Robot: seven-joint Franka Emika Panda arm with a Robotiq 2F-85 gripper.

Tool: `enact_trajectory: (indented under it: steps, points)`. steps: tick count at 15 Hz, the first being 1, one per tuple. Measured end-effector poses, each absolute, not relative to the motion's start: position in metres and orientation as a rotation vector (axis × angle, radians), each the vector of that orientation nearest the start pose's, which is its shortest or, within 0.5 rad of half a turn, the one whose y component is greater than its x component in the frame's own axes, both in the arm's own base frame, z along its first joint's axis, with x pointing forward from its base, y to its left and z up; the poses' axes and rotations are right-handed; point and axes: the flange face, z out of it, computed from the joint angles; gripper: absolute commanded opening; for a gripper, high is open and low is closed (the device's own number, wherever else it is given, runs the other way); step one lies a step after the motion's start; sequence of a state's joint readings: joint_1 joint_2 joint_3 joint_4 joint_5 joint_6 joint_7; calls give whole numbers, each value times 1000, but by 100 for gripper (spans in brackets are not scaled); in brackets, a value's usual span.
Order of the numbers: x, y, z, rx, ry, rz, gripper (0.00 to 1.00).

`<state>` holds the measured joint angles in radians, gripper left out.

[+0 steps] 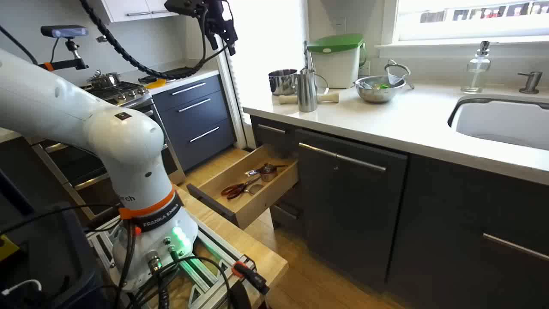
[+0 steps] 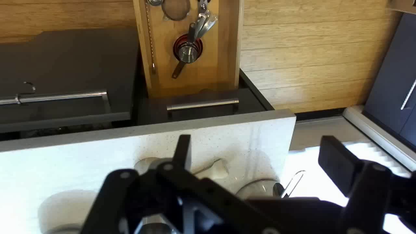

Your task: Move the silver vessel backwards

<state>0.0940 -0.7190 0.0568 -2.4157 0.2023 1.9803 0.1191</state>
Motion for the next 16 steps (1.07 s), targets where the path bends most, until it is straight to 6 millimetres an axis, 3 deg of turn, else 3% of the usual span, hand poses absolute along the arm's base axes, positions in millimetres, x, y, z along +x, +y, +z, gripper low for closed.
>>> enact_trajectory:
  steps: [6, 8, 12, 16]
  points:
    - [354, 71, 582, -2923, 46, -385, 100]
    - [359, 61, 580, -2953, 169, -408, 100]
    - [384, 8, 566, -2928, 487, -510, 100]
    - [422, -45, 550, -2824, 812, -572, 100]
